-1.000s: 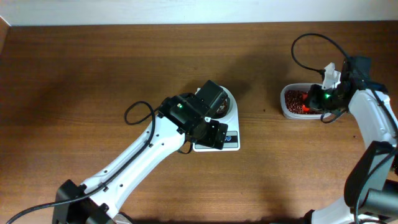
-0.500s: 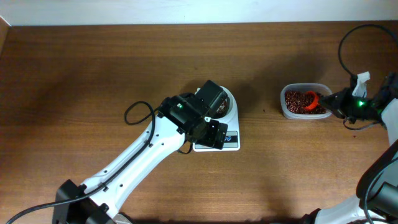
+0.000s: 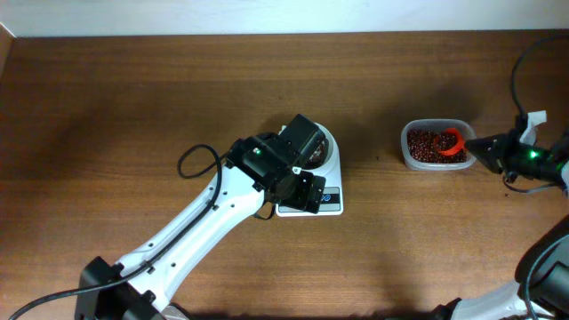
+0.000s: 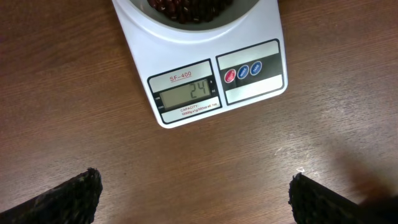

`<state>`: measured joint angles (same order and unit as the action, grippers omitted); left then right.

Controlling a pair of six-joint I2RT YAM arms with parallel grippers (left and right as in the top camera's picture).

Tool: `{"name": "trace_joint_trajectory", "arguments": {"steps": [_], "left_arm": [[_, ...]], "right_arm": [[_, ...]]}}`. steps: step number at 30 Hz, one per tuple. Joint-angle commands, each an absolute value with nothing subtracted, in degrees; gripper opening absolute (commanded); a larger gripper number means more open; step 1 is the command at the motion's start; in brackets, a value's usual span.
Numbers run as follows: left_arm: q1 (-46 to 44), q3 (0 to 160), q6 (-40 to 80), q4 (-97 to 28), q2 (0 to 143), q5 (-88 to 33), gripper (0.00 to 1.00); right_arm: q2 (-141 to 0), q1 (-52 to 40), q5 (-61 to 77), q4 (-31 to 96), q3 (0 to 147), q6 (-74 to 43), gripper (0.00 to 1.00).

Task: Scoop item into bowl and weigh 50g on scale
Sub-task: 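Scoop beans again from the container with the right gripper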

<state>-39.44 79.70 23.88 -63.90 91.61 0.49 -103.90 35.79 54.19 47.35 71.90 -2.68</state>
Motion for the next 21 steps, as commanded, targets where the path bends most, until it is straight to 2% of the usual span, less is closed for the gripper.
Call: {"name": "trace_joint_trajectory", "arguments": {"steps": [1, 3, 8, 10, 21], "left_arm": [[-39.66, 79.53, 24.84, -63.96, 91.92, 0.91, 0.99], [-39.66, 79.53, 24.84, -63.96, 91.92, 0.91, 0.99], [-39.66, 79.53, 24.84, -63.96, 91.92, 0.91, 0.99], [-39.66, 79.53, 24.84, -63.96, 91.92, 0.91, 0.99], [-39.66, 79.53, 24.84, -63.96, 91.92, 0.91, 0.99]], "right_arm": [[-104.29, 38.41, 61.84, 47.31, 71.57, -1.69, 0.04], [-104.29, 39.77, 64.86, 47.68, 71.57, -1.91, 0.04], [-104.29, 39.68, 49.78, 49.54, 71.57, -5.23, 0.04], [-104.29, 39.62, 50.59, 49.06, 71.59, -6.33, 0.04], [-104.25, 39.88, 74.83, 48.03, 71.57, -0.62, 0.04]]}}
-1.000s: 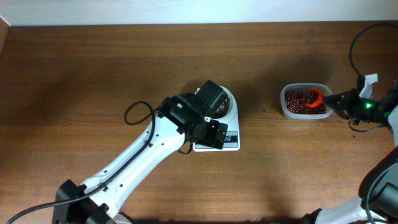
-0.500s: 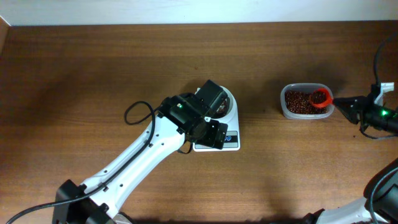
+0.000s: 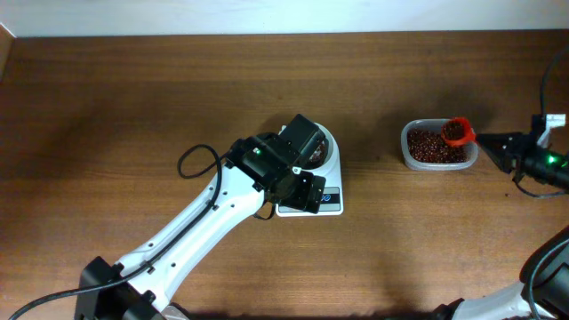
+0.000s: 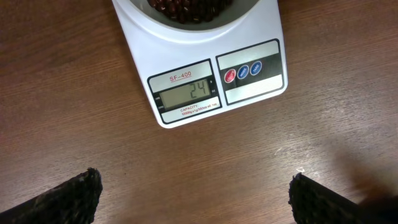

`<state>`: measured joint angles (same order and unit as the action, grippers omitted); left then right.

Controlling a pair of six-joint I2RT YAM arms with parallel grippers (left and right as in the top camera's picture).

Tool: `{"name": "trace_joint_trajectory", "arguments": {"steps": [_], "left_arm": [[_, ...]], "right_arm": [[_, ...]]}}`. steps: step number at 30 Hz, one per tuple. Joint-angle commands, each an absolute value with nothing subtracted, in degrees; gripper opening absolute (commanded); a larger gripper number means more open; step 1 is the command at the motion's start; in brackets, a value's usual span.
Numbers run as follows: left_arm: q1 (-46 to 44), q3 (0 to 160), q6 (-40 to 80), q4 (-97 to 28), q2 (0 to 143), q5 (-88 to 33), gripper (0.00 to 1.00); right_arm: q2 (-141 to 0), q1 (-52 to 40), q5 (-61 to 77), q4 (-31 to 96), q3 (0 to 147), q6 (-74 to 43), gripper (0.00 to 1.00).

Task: Scoop item into bowl and weigh 50g on scale
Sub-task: 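Scoop beans again from the container with the right gripper, then carry the scoop over the bowl and pour beans in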

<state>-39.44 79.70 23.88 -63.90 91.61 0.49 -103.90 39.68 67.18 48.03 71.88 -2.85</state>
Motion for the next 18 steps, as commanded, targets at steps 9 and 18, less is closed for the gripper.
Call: {"name": "trace_joint_trajectory", "arguments": {"steps": [9, 18], "left_arm": [[-39.66, 79.53, 24.84, -63.96, 91.92, 0.91, 0.99], [-39.66, 79.53, 24.84, -63.96, 91.92, 0.91, 0.99]], "right_arm": [[-104.25, 25.08, 75.85, 47.57, 71.57, -0.91, 0.04], [-104.25, 0.54, 67.16, 24.60, 71.57, -20.43, 0.04]]}}
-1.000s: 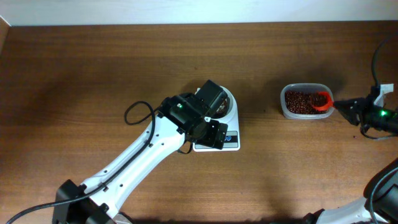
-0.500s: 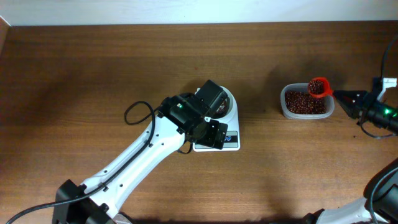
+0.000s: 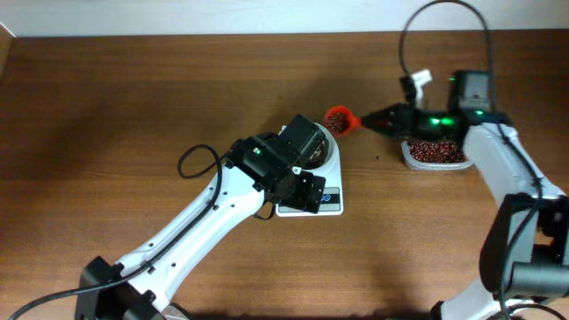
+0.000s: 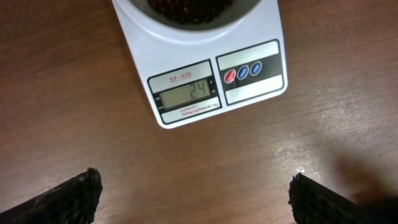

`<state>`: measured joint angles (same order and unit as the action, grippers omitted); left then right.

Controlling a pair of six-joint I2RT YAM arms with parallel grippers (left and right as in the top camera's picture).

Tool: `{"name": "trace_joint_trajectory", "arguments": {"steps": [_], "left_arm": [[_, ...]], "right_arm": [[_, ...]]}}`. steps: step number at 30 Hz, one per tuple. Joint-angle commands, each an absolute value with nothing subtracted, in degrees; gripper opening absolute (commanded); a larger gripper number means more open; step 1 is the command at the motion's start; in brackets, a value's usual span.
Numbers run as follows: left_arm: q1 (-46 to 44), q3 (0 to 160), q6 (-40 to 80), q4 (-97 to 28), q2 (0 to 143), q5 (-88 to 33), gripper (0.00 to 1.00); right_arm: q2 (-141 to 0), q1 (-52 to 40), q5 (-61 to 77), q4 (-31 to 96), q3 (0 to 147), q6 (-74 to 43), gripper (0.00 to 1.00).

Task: Scoop item into bowl and weigh 50g on scale
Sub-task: 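Carry the scoop over the bowl and pour beans in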

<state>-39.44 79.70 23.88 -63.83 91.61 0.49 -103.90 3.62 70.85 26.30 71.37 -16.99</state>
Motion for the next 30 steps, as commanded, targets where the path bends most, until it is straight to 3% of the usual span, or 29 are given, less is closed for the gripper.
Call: {"name": "trace_joint_trajectory", "arguments": {"steps": [1, 16, 19, 23, 30], "left_arm": [[-39.66, 79.53, 24.84, -63.96, 91.92, 0.91, 0.99], [-39.66, 79.53, 24.84, -63.96, 91.92, 0.91, 0.99], [-39.66, 79.53, 24.84, -63.96, 91.92, 0.91, 0.99], [-39.66, 79.53, 24.84, -63.96, 91.92, 0.91, 0.99], [-39.66, 79.53, 24.84, -63.96, 91.92, 0.91, 0.99]], "right_arm": [[-104.25, -1.30, 63.92, 24.58, 71.57, -20.40, 0.04], [-99.72, -4.93, 56.86, 23.79, 72.36, -15.14, 0.04], [-99.24, -6.68, 53.08, 28.25, 75.02, -11.20, 0.04], [-99.24, -10.13, 42.78, 44.21, 86.94, -1.65, 0.04], [-99.26, -10.17, 42.78, 47.59, 90.17, -1.65, 0.04]]}}
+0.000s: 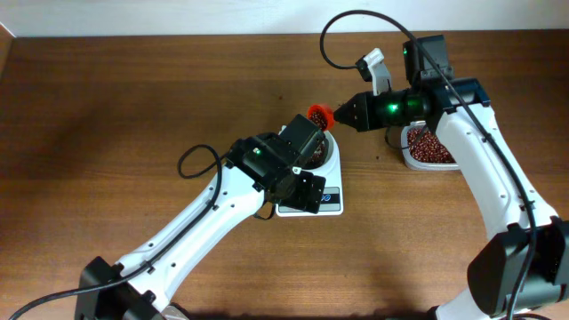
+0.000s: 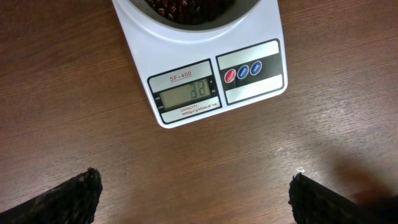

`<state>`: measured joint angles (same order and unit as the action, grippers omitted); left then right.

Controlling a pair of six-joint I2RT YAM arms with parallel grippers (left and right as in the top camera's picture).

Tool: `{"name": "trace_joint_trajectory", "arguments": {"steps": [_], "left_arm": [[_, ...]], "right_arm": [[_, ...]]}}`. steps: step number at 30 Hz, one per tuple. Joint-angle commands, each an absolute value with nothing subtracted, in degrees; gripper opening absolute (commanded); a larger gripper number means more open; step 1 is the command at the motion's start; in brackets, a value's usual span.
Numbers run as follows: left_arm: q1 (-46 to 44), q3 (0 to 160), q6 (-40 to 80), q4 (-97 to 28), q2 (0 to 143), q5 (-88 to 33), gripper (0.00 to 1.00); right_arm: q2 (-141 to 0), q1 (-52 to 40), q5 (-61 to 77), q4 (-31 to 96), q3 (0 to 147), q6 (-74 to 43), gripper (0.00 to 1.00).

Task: Scoop item into bowl and weigh 50g on scale
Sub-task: 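Carry the scoop over the bowl and pour beans in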

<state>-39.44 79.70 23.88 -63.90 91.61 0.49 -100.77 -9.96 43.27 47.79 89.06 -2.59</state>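
A white scale carries a white bowl of red beans. Its display shows blurred digits that I cannot read. In the overhead view the scale lies partly under my left arm. My left gripper is open over bare table in front of the display, holding nothing. My right gripper is shut on the orange scoop, which is tipped at the bowl's far right rim.
A clear plastic container of red beans stands to the right of the scale, partly under my right arm. The right arm's cable loops above the table at the back. The wooden table stretches to the left.
My right gripper has carried the scoop a little left and down, from just right of the bowl to its rim. The display read 24 and its digits are now changing. The left arm has not moved.
The scoop lay in the bean container at the right, with the scale reading 24. Then it was lifted at the container's edge with beans in it. Then it was beside the bowl, and now it is at the bowl's rim with the reading shifting.
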Motion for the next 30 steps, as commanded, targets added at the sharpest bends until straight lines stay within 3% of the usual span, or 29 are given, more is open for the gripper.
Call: {"name": "trace_joint_trajectory", "arguments": {"steps": [1, 8, 30], "left_arm": [[-39.66, 79.53, 24.84, -63.96, 91.92, 0.91, 0.99], [-39.66, 79.53, 24.84, -63.96, 91.92, 0.91, 0.99], [-39.66, 79.53, 24.82, -63.96, 91.92, 0.91, 0.99]], "right_arm": [[-99.24, -10.17, 42.76, 47.59, 90.17, -1.61, 0.04], [-99.26, -11.31, 39.48, 46.70, 90.17, 4.21, 0.04], [-99.48, -13.17, 33.78, 44.14, 90.17, 5.58, 0.04]]}}
